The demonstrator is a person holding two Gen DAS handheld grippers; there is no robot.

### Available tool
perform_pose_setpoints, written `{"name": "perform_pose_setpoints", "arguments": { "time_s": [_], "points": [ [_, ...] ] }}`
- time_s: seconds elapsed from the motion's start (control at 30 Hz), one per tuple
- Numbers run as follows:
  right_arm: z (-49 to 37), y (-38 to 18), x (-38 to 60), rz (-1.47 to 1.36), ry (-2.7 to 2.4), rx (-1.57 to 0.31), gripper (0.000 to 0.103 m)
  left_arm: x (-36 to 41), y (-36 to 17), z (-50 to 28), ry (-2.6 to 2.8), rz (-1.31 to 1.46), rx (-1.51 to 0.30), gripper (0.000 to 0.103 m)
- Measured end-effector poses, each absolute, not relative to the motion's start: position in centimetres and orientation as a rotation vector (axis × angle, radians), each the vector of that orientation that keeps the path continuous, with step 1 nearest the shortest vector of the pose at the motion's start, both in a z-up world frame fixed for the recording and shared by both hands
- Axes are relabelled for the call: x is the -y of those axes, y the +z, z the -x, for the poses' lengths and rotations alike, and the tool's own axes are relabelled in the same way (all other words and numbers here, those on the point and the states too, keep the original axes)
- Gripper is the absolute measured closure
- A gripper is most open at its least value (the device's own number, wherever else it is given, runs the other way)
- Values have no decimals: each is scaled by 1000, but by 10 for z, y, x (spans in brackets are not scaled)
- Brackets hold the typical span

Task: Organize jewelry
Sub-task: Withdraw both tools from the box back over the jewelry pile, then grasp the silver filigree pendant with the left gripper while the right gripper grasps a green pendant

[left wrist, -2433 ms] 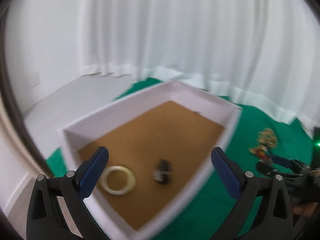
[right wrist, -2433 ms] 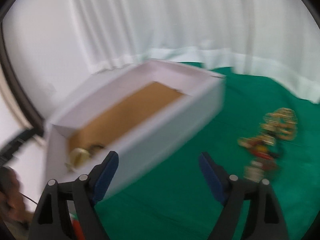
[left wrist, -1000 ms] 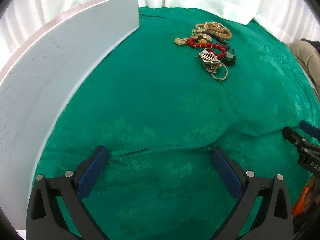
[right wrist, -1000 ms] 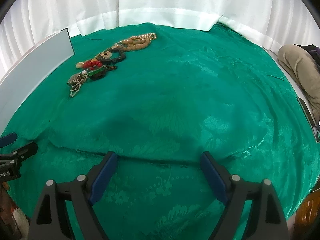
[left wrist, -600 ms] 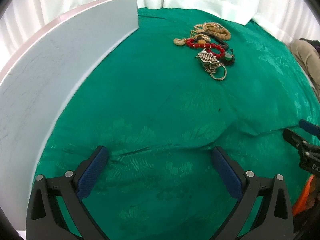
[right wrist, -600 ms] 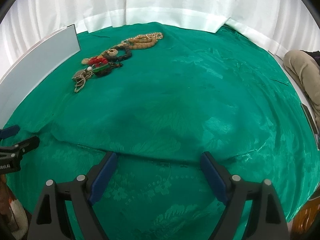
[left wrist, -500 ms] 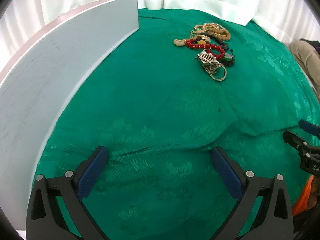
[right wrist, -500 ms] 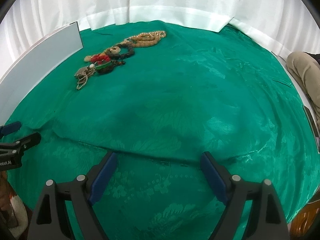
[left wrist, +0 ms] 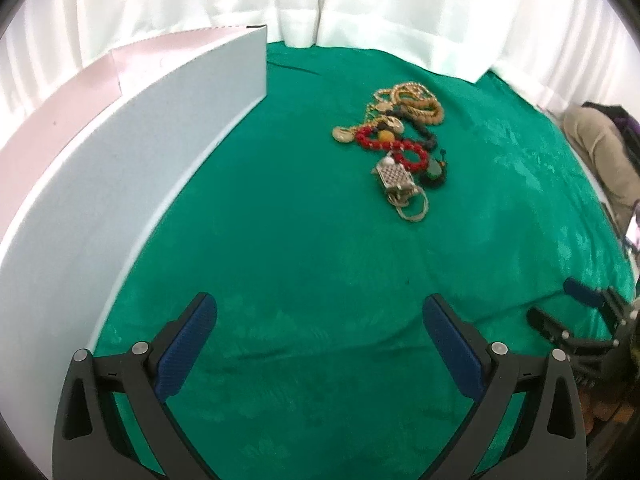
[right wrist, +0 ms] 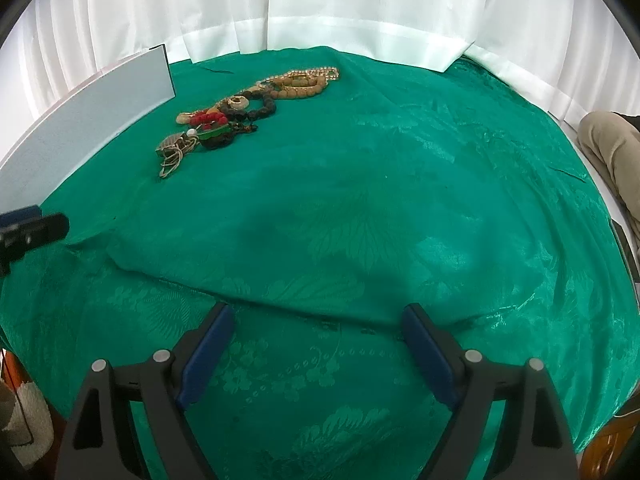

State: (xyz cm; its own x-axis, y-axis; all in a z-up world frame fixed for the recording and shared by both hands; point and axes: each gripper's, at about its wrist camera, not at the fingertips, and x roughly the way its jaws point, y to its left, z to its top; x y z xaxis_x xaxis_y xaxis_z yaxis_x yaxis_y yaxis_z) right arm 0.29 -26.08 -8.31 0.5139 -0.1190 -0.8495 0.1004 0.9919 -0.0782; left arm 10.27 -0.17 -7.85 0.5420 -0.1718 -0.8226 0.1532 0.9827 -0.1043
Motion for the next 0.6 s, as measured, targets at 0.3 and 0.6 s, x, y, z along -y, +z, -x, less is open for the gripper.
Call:
{"name": "perform_pose_setpoints", "arguments": {
  "time_s": [0.3,0.6],
  "points": [
    [0,-83,260,20,-132,-1016,14,19,-69,-148,-275,-21,-991,1],
    [0,-84,259,20,-132,-1006,14,75,-90,-192,-336,-103,-1003,20]
  ]
}}
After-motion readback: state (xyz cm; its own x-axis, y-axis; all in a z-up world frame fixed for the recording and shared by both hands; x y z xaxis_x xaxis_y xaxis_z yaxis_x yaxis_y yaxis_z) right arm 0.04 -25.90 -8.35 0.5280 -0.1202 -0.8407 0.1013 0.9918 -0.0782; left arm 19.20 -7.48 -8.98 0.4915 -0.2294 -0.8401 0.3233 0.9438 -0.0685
